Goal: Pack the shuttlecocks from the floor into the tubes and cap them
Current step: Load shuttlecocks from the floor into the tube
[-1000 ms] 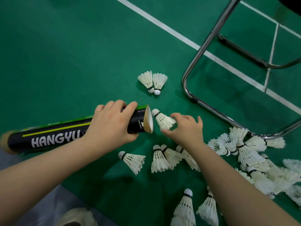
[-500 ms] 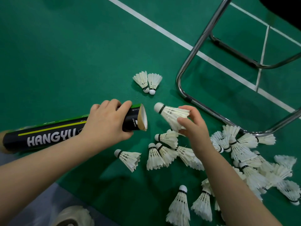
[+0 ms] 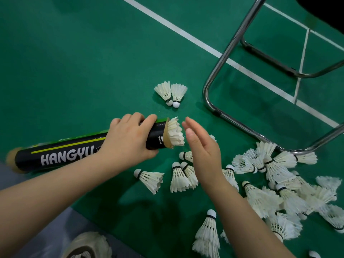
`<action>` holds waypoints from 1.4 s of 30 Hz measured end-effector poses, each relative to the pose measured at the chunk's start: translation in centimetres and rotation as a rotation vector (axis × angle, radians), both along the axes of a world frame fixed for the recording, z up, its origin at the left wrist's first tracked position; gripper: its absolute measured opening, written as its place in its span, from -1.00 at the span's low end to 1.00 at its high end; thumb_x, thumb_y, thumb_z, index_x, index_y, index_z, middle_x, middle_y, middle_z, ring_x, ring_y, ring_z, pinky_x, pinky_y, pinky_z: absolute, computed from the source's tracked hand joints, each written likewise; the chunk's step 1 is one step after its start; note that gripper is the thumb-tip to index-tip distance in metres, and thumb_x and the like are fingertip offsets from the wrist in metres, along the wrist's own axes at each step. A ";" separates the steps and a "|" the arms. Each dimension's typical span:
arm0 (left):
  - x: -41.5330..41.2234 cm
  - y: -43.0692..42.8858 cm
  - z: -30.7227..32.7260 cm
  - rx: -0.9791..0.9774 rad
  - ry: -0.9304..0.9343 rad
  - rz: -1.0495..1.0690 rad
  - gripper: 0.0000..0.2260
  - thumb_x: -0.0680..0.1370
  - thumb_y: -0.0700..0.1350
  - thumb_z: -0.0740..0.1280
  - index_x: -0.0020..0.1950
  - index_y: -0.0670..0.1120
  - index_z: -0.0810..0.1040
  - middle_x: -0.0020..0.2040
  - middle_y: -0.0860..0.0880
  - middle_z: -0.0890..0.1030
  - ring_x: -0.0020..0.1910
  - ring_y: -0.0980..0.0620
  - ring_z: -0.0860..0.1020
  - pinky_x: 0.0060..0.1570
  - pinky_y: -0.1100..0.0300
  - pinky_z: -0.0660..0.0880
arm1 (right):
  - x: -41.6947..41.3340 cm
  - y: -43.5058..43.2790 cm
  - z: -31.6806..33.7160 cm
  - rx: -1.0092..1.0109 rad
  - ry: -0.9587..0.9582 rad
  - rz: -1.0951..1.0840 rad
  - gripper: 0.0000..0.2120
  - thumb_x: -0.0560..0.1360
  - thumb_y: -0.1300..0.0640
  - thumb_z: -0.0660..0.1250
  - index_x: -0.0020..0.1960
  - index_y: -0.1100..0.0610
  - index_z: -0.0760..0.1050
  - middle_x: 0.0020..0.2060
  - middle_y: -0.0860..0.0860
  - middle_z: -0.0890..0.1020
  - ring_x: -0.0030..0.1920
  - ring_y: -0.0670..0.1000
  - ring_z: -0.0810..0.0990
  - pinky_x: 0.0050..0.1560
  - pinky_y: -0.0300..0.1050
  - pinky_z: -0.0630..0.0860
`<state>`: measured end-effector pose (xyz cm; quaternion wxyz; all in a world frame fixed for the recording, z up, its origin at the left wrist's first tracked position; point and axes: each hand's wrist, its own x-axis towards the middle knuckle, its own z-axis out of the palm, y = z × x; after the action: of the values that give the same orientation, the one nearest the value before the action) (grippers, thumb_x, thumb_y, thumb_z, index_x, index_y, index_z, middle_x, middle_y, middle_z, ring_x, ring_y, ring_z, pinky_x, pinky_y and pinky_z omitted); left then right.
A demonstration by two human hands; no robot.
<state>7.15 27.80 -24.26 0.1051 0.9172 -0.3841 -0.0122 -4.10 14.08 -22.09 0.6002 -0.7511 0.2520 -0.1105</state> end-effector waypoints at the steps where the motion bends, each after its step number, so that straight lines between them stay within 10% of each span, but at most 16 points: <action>1: 0.0 0.0 0.0 -0.002 0.003 -0.003 -0.36 0.18 0.16 0.47 0.17 -0.05 0.42 -0.09 -0.11 0.52 -0.13 -0.17 0.50 -0.14 0.01 0.37 | -0.1 0.2 0.1 0.008 -0.023 -0.021 -0.77 0.46 -0.09 0.19 0.02 -0.16 0.58 -0.05 -0.08 0.67 0.02 -0.16 0.59 0.08 -0.19 0.50; 5: -0.3 0.2 -0.2 -0.013 0.002 -0.024 -0.37 0.17 0.15 0.46 0.16 -0.04 0.39 -0.09 -0.11 0.52 -0.14 -0.17 0.50 -0.14 0.00 0.37 | 0.3 1.6 -0.2 0.050 0.042 0.107 -0.69 0.43 -0.14 0.21 -0.27 0.05 0.58 -0.38 -0.05 0.55 -0.30 -0.14 0.44 -0.22 -0.14 0.41; 16: -1.2 0.7 -1.2 -0.056 -0.044 -0.112 -0.44 0.20 0.19 0.14 0.13 -0.03 0.33 -0.17 -0.09 0.52 -0.24 -0.14 0.50 -0.23 0.02 0.41 | 2.4 1.8 -0.7 0.236 0.411 0.440 -0.59 0.22 0.07 0.32 -0.02 0.29 0.53 -0.15 0.09 0.54 -0.10 -0.01 0.48 0.04 0.01 0.45; 20: -0.1 0.6 -0.5 0.010 0.005 -0.073 -0.40 0.22 0.18 0.36 0.19 -0.04 0.36 -0.10 -0.11 0.51 -0.13 -0.17 0.49 -0.14 0.00 0.37 | 1.8 1.6 -0.6 0.180 0.136 0.017 -0.74 0.34 0.00 0.31 -0.22 0.20 0.56 -0.29 0.03 0.56 -0.23 -0.09 0.49 -0.15 -0.21 0.43; 23: 0.4 1.5 0.0 0.044 0.025 -0.060 -0.36 0.22 0.15 0.43 0.23 -0.05 0.38 -0.05 -0.12 0.51 -0.07 -0.18 0.48 -0.09 0.00 0.36 | 0.1 1.6 -1.8 0.005 0.056 -0.306 -0.96 0.48 0.10 0.32 -0.15 0.02 0.52 -0.29 -0.11 0.60 -0.22 -0.10 0.55 -0.09 -0.20 0.48; 28: -0.5 4.3 -1.4 0.091 0.028 -0.056 -0.35 0.18 0.13 0.47 0.20 -0.04 0.41 -0.09 -0.12 0.53 -0.12 -0.18 0.51 -0.12 -0.01 0.38 | -3.0 4.7 -7.2 -0.633 0.620 0.319 -0.40 0.39 -0.21 0.32 0.37 -0.08 0.27 0.24 -0.12 0.48 0.31 -0.03 0.37 0.43 0.14 0.10; 35: -0.6 6.6 -2.7 0.124 0.038 -0.040 -0.34 0.14 0.12 0.48 0.17 -0.03 0.40 -0.11 -0.11 0.53 -0.16 -0.16 0.51 -0.15 0.01 0.39 | -3.0 6.0 -9.7 -0.840 0.806 0.476 -0.25 0.42 -0.18 0.30 0.49 -0.04 0.03 0.40 -0.05 0.32 0.46 0.01 0.14 0.42 0.26 -0.14; 39: -0.5 6.5 -2.8 0.131 0.044 -0.040 -0.35 0.16 0.13 0.47 0.18 -0.02 0.39 -0.08 -0.10 0.52 -0.13 -0.16 0.50 -0.14 0.02 0.36 | -2.6 4.9 -8.6 -0.641 0.609 0.230 -0.36 0.40 -0.09 0.34 0.40 -0.03 0.18 0.24 -0.04 0.43 0.24 0.00 0.40 0.40 0.09 0.17; 42: -0.7 6.5 -2.9 0.148 0.060 -0.042 -0.37 0.18 0.12 0.45 0.19 -0.02 0.40 -0.07 -0.09 0.52 -0.11 -0.16 0.49 -0.12 0.01 0.35 | -2.5 3.7 -6.1 -0.225 0.357 -0.034 -0.43 0.43 0.07 0.33 0.38 -0.02 0.19 0.11 -0.05 0.44 -0.04 -0.18 0.46 -0.05 -0.31 0.40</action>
<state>6.46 34.25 -27.13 0.0485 0.9135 -0.3978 -0.0703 -6.60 17.82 -28.20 0.4565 -0.8166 0.3529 -0.0130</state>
